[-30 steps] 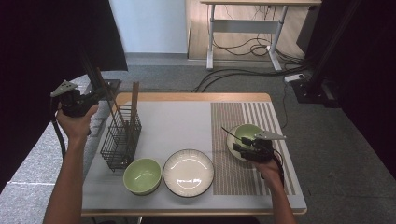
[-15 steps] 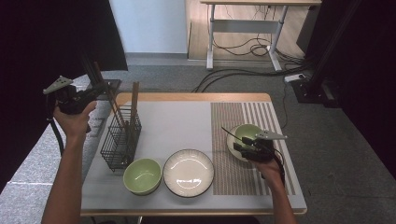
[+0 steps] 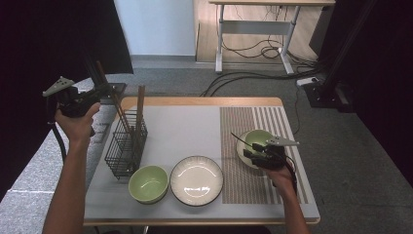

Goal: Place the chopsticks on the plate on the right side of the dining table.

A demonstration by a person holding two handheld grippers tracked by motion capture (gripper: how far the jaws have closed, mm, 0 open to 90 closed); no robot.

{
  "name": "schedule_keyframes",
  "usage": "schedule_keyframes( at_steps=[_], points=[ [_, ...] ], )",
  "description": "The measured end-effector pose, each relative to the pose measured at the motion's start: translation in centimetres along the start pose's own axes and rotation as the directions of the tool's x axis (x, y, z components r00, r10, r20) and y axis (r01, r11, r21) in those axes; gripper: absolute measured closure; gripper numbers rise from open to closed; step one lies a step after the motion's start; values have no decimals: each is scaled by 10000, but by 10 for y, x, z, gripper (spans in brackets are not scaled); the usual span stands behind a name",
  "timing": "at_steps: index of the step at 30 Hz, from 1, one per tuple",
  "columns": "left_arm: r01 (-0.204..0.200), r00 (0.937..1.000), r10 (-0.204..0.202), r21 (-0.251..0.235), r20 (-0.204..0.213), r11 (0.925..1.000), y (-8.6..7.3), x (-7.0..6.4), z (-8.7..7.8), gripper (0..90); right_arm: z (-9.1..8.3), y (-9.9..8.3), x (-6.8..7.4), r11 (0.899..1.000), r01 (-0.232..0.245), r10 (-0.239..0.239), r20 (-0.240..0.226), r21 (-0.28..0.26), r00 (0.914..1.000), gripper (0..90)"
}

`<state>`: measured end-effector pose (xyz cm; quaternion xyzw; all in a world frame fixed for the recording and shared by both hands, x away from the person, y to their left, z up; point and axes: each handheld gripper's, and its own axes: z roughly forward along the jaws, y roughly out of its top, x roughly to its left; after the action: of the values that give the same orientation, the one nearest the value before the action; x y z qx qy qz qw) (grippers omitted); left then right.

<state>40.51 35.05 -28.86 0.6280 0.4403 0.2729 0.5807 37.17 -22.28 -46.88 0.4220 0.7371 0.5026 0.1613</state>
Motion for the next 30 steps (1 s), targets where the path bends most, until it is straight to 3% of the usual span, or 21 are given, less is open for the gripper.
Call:
schedule_keyframes(
  at_steps=[13,30],
  points=[
    [46,9978,-36,-159,659,9999,9,-15,1,853,0,0,-1,10000,58,-58,-36,56,10000,464],
    [178,9936,-219,384,1106,9991,-12,-27,21,853,0,0,-2,10000,38,-38,-18,29,10000,464]
  ],
)
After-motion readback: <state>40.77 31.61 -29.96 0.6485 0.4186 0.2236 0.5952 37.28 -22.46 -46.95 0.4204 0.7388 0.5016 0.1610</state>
